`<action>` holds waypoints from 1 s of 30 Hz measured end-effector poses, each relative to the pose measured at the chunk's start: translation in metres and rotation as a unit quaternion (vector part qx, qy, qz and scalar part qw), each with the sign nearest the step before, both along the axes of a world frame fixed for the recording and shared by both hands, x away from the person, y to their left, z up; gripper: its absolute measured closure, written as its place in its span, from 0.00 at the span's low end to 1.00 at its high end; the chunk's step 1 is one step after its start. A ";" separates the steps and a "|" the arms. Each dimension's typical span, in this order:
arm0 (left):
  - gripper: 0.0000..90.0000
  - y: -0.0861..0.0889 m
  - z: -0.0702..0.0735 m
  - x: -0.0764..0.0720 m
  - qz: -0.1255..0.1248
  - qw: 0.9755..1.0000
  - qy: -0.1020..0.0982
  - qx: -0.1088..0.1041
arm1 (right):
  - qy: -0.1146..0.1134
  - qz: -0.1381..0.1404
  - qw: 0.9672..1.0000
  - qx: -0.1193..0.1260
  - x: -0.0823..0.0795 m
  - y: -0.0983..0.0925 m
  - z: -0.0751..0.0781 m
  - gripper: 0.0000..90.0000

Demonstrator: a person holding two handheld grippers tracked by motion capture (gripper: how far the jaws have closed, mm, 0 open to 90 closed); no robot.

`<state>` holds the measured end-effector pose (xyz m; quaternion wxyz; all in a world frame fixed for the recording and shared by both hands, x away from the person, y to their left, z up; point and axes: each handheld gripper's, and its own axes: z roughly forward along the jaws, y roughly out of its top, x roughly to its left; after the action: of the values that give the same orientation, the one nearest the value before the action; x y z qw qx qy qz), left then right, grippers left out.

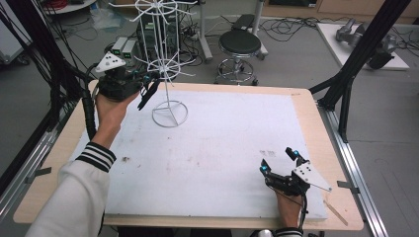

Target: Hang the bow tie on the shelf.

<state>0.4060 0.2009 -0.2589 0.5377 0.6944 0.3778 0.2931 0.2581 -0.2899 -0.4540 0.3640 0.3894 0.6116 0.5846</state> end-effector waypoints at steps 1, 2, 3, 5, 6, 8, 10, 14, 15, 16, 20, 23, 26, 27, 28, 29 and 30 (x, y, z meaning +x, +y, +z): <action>0.87 -0.001 0.000 0.000 0.000 1.000 0.000 0.001 | 0.000 0.000 1.000 0.000 0.000 0.000 0.000 0.04; 0.87 -0.001 0.000 -0.001 0.000 1.000 0.002 0.003 | 0.000 0.000 1.000 0.000 0.000 0.000 0.000 0.04; 0.87 -0.002 0.000 -0.001 0.000 1.000 0.001 0.003 | 0.000 0.000 1.000 0.000 0.000 0.000 0.000 0.04; 0.87 -0.003 0.000 -0.003 -0.004 1.000 0.001 0.004 | 0.000 0.001 1.000 0.000 0.000 0.000 0.000 0.04; 0.87 -0.004 0.000 -0.004 -0.004 1.000 0.002 0.006 | 0.000 0.000 1.000 -0.001 0.000 0.000 0.000 0.04; 0.87 -0.006 -0.001 -0.006 -0.008 1.000 0.001 0.008 | 0.000 0.000 1.000 -0.001 0.000 0.000 0.000 0.04; 0.87 -0.008 -0.002 -0.004 -0.007 1.000 0.004 0.011 | -0.001 0.000 1.000 -0.001 0.000 0.000 0.000 0.04; 0.87 -0.008 -0.006 0.001 -0.005 1.000 0.019 0.007 | -0.001 0.001 1.000 -0.001 0.000 0.000 0.000 0.04; 0.87 -0.008 -0.006 0.001 -0.005 1.000 0.021 0.008 | -0.001 0.001 1.000 -0.001 0.000 0.000 0.000 0.04; 0.87 -0.009 -0.007 0.002 -0.006 1.000 0.023 0.008 | -0.001 0.001 1.000 0.000 0.000 0.000 0.000 0.04; 0.85 -0.010 -0.007 0.002 -0.004 1.000 0.028 0.007 | -0.001 0.001 1.000 0.000 0.000 0.000 0.000 0.04; 0.71 -0.009 -0.006 0.001 0.015 0.999 0.031 0.012 | -0.001 0.001 1.000 -0.001 0.000 0.000 0.000 0.04; 0.49 -0.007 -0.006 0.002 0.021 0.999 0.041 0.008 | -0.001 0.001 1.000 -0.001 0.000 0.000 0.000 0.04; 0.43 -0.006 -0.006 0.001 0.022 0.999 0.041 0.009 | -0.001 0.001 1.000 -0.001 0.000 0.000 0.000 0.04; 0.38 -0.005 -0.006 0.001 0.021 0.999 0.039 0.010 | -0.001 0.001 1.000 -0.001 0.000 0.000 0.000 0.04; 0.32 -0.004 -0.006 0.001 0.020 0.999 0.037 0.006 | -0.001 0.001 1.000 -0.001 0.000 0.000 0.000 0.04; 0.29 -0.003 -0.005 0.000 0.015 0.999 0.035 0.003 | -0.001 0.001 1.000 0.000 0.000 0.000 0.000 0.04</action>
<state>0.4059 0.1983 -0.2643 0.5177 0.6999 0.4062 0.2776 0.2578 -0.2900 -0.4541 0.3640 0.3879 0.6119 0.5853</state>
